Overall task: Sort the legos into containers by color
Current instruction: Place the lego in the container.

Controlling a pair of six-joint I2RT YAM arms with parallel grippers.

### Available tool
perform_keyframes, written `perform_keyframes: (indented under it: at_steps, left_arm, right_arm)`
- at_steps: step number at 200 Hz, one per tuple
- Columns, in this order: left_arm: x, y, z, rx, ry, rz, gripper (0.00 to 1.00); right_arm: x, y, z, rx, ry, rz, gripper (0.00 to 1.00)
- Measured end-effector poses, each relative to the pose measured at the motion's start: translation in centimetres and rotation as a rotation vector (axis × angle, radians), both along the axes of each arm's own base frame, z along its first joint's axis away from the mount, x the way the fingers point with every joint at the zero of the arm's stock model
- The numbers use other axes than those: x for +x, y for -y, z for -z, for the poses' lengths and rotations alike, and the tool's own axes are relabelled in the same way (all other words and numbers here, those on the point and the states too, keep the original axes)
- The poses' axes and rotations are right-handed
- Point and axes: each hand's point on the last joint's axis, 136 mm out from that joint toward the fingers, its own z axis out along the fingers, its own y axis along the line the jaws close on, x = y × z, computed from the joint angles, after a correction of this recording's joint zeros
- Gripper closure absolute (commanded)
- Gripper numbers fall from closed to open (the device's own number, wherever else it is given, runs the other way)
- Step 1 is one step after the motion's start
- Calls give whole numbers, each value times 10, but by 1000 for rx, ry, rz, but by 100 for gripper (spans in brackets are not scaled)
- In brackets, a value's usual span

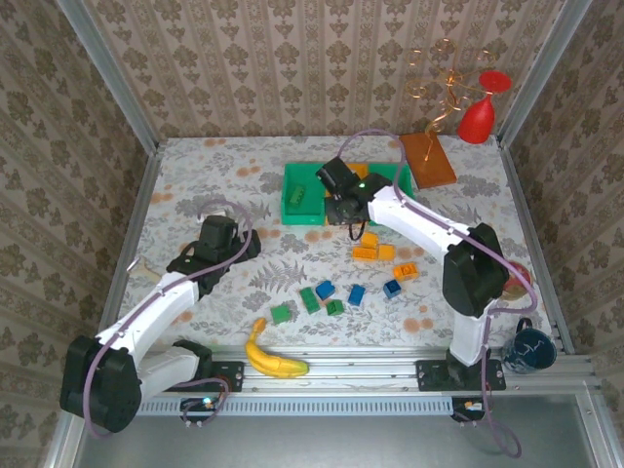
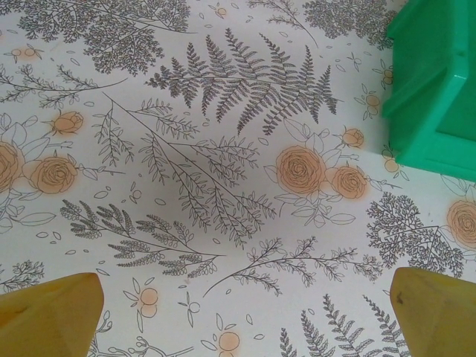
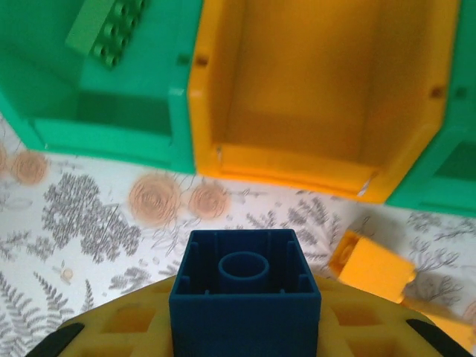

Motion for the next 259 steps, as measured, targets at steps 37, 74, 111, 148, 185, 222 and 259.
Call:
perform_keyframes:
  at_steps: [37,74,111,148,185,222,259]
  left_arm:
    - [-2,-1,-2,-4,3,2,0]
    - [-5,-3,-6,-7,8,-1,0]
    - [-6,-5,-8,-8,11,-4,0]
    - [-7,-5,-7,-8,6,-5,0]
    - [-7,-6,-7,-8,6,-8,0]
    - [-8,-6,-7,-10,3,-5,0]
    - [-10,-4,-13,-24,17,3,0]
  right_arm:
    - [26,16,-16,10,39,35,82]
    - [48,15,-16,1,58,34,83]
    - [55,11,-1,-25,34,19,83]
    - [57,13,5,-47,22,10,84]
    - [66,16,7,-56,29,13,83]
    - [75,18,21,-75,11,12,78]
    - [81,19,37,-89,-11,15,69]
